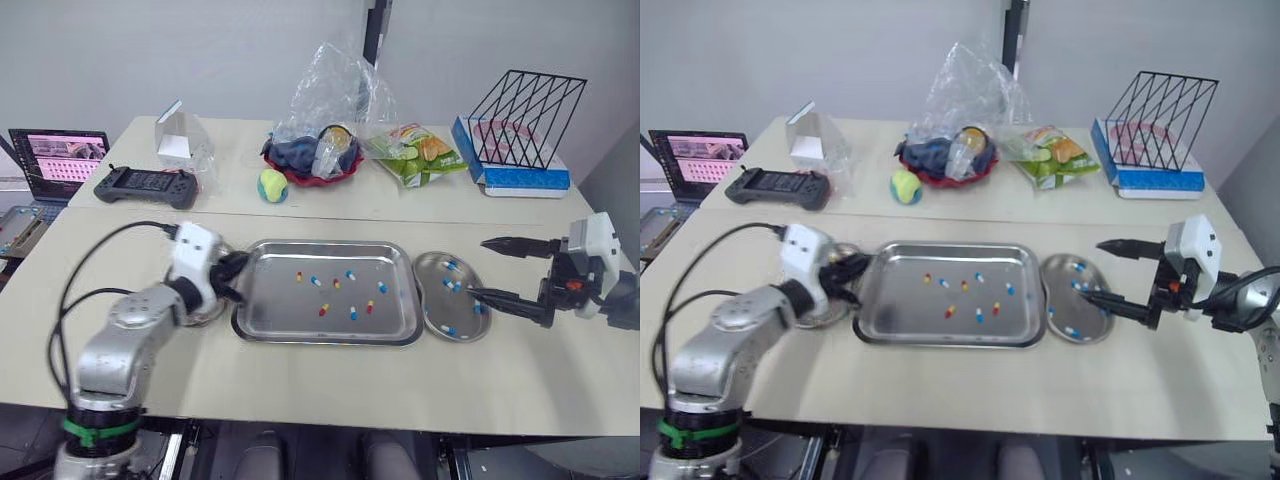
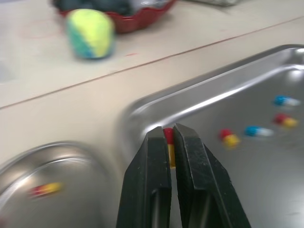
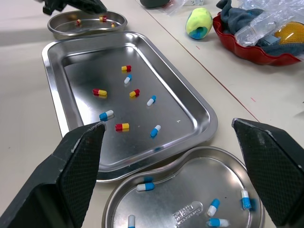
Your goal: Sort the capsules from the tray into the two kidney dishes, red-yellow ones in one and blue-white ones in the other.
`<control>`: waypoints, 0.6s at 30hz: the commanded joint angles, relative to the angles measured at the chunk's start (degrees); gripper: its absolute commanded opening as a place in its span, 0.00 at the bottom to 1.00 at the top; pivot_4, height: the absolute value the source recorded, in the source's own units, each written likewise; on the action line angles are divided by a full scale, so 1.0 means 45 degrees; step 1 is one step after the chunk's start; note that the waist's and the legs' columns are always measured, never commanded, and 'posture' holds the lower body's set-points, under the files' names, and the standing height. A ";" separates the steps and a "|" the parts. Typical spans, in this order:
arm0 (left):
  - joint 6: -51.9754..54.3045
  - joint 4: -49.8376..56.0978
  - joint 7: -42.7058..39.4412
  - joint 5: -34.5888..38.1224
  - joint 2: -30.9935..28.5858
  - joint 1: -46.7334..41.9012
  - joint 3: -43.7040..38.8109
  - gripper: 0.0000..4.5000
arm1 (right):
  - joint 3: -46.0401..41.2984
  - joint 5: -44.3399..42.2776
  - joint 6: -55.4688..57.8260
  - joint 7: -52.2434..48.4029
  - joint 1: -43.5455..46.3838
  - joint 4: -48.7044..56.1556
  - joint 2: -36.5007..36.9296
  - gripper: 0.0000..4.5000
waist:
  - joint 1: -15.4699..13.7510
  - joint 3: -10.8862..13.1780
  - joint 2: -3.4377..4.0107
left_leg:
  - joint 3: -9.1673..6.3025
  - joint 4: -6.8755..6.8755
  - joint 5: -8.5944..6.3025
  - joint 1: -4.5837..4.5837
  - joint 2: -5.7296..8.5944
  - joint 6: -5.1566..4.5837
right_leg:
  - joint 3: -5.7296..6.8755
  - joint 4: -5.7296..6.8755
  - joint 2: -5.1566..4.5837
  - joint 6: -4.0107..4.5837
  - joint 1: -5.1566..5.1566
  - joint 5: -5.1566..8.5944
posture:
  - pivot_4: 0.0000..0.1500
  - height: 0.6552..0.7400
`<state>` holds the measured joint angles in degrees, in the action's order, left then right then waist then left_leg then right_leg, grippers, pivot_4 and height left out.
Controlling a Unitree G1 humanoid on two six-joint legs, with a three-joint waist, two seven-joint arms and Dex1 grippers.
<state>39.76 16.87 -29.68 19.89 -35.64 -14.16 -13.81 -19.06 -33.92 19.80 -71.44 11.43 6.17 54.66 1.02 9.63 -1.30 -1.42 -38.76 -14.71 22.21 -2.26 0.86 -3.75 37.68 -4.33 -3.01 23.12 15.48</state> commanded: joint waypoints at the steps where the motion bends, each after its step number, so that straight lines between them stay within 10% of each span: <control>1: -0.1021 -0.0939 -0.0691 -0.0278 -0.1074 -0.0034 -0.0804 0.00 | 0.0224 0.0019 -0.0228 -0.0263 0.0464 -0.0154 0.0024 1.00 | -0.0015 0.0000 0.0003 | 0.0002 0.0003 0.0000 0.0002 0.0005 0.0000 | 0.0000 -0.0006 -0.0006 0.0000 0.0000 0.0000 | 1.00 0.73; 18: -0.1875 -0.3387 -0.1886 -0.0089 -0.1786 0.0043 -0.0924 0.08 | 0.0645 0.0258 -0.0221 -0.0508 0.1086 -0.0667 0.0060 1.00 | -0.0067 0.0004 -0.0005 | 0.0002 0.0000 -0.0001 0.0031 0.0014 0.0001 | 0.0003 -0.0013 -0.0020 -0.0001 0.0007 0.0000 | 1.00 0.73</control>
<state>32.51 0.51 -37.33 18.42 -43.48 -13.64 -17.26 -15.00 -32.68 19.69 -73.58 15.52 2.72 54.21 0.72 9.65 -1.32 -1.41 -38.76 -14.71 22.35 -2.20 0.86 -3.73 37.62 -4.42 -3.02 23.16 15.48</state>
